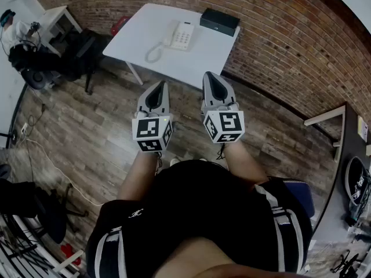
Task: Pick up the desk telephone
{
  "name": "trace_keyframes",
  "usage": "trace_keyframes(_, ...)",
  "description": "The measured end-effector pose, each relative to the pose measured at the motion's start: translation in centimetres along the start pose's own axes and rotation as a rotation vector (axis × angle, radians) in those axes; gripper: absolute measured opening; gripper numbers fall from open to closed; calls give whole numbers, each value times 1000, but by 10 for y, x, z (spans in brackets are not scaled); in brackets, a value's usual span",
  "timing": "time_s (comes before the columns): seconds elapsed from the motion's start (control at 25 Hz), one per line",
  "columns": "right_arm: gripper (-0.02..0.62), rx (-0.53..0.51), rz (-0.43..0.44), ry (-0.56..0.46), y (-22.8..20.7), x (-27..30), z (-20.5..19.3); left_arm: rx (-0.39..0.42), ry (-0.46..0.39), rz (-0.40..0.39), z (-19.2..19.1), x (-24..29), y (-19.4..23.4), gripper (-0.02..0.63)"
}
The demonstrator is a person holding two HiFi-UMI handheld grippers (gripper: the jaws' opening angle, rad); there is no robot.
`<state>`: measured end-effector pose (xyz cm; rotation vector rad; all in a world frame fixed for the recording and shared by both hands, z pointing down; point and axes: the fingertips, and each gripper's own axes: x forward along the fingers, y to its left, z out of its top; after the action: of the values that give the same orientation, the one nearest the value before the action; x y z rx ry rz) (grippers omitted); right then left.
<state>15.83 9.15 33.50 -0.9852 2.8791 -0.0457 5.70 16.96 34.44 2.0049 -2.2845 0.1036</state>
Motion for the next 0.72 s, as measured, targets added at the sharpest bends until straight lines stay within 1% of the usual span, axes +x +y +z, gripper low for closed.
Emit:
trace_keyframes(0.12, -2, -1, 3, -1, -1, -3, 1, -1, 4, -1, 0, 0, -4, 0)
trace_keyframes(0.4, -2, 30, 35, -41, 6, -9, 8, 1, 2, -1, 1, -5, -6, 0)
trace_keyframes(0.56, -2, 45, 46, -42, 19, -9, 8, -4, 3, -6, 1, -11, 0, 0)
trace_keyframes(0.72, -2, 36, 43, -36, 34, -6, 6, -6, -2, -19, 1, -18, 10, 0)
